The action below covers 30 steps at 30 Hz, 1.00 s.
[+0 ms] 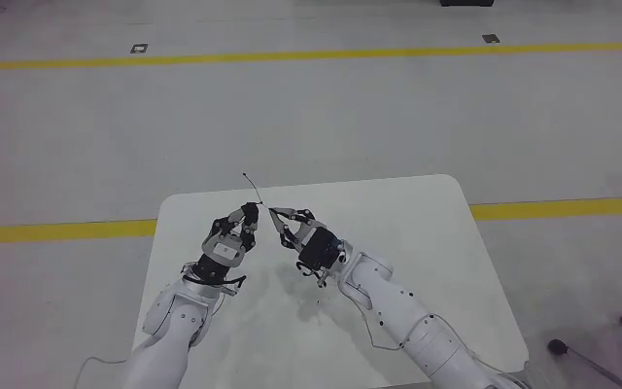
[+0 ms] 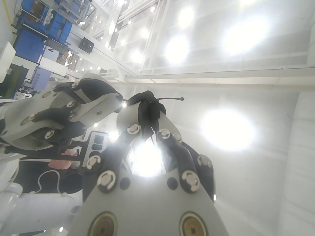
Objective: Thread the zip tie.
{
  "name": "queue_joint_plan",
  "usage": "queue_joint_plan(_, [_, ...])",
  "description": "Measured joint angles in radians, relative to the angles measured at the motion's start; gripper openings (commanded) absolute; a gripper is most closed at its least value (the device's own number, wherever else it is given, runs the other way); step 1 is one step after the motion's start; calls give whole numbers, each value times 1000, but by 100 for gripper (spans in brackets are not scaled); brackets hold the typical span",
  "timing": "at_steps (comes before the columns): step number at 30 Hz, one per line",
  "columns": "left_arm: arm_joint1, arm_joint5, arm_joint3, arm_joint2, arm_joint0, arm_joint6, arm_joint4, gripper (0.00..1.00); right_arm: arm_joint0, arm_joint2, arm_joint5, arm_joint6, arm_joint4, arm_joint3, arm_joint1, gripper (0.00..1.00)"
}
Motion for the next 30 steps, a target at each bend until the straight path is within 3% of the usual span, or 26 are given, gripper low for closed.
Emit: queue_joint_plan(30, [2,-9,-70,-32,12,4,-2,0,-16,-16,7,20,0,-18,21,0])
